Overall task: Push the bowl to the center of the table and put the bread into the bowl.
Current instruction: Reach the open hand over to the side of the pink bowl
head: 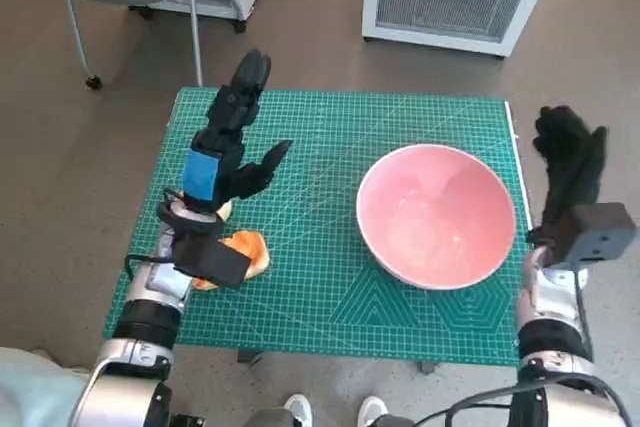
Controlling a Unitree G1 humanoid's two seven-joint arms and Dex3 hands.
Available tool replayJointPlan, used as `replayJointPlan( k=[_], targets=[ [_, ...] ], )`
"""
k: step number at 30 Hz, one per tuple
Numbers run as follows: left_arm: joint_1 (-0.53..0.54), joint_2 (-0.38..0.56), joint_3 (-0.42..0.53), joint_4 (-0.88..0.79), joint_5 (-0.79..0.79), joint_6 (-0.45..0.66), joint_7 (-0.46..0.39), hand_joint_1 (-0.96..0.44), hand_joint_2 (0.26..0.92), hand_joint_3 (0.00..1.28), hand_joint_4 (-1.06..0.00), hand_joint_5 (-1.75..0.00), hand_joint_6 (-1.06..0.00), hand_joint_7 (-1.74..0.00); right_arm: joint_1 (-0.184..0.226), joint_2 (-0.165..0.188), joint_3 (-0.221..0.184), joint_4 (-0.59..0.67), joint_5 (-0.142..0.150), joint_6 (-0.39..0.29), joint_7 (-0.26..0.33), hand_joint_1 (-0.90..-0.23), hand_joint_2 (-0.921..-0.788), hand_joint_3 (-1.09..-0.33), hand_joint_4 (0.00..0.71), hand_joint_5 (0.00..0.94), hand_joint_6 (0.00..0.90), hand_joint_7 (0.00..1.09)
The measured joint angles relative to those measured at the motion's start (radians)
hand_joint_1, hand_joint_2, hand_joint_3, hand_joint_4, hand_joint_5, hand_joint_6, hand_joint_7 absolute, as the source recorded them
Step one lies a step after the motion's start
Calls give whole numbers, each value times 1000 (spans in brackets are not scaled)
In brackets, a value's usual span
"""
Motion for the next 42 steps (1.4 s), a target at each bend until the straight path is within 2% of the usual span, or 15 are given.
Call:
replayJointPlan(
  k=[4, 14, 18, 23, 32, 42],
  targets=[
    [-4, 5, -5, 10, -7, -1, -4, -444, 921, 386, -172, 0, -197, 0, 1, 32, 7, 4, 2, 18, 3, -551, -921, -879, 210, 5, 13, 499],
    [-13, 12, -7, 36, -46, -9, -27, -445, 921, 382, -172, 0, -199, -1, -1, 95, 9, 19, 16, 69, 42, -591, -921, -864, 206, 2, 13, 489],
    [-12, 15, -7, 38, -57, -9, -35, -451, 921, 382, -171, 0, -201, -2, -3, 109, 1, 26, 29, 91, 71, -597, -921, -862, 206, 2, 17, 481],
    [-12, 16, -6, 38, -66, -9, -45, -463, 921, 395, -169, 0, -204, -4, -14, 122, -3, 30, 31, 113, 79, -626, -921, -847, 213, 3, 45, 436],
    [-11, 16, -6, 36, -70, -5, -45, -473, 921, 433, -166, 0, -207, -4, -61, 143, -5, 41, 32, 155, 90, -626, -921, -826, 225, 3, 87, 369],
    [-7, 24, -6, 29, -60, 6, -30, -486, 921, 471, -158, 0, -204, -2, -104, 170, -4, 57, 30, 196, 95, -616, -921, -820, 243, 10, 110, 349]
  ],
)
